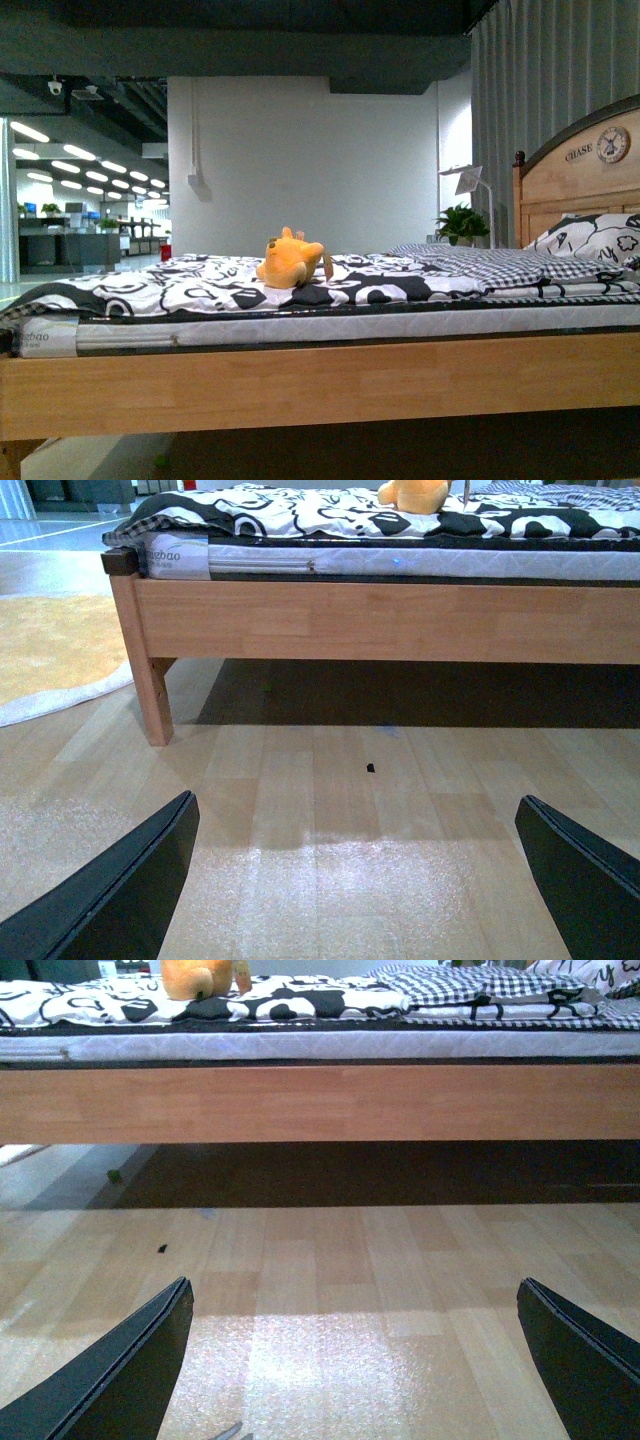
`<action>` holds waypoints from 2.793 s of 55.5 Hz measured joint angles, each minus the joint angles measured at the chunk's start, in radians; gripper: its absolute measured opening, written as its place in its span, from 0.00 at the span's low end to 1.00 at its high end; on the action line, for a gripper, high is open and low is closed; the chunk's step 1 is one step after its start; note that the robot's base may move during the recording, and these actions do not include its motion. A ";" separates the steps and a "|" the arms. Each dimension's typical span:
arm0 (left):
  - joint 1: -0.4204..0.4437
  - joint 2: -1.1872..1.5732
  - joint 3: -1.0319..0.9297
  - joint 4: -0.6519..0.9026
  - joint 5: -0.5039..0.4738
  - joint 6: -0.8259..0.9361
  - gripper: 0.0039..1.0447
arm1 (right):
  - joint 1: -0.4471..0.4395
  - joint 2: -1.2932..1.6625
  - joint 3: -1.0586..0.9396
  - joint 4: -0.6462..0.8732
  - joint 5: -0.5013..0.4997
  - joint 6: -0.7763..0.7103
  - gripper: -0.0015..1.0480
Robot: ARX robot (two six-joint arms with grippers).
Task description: Put away toys
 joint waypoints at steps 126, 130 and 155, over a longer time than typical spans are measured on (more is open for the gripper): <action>0.000 0.000 0.000 0.000 0.000 0.000 0.94 | 0.000 0.000 0.000 0.000 0.000 0.000 0.94; 0.000 0.000 0.000 0.000 0.000 0.000 0.94 | 0.000 0.000 0.000 0.000 0.000 0.000 0.94; 0.000 0.000 0.000 0.000 0.000 0.000 0.94 | 0.000 0.000 0.000 0.000 0.000 0.000 0.94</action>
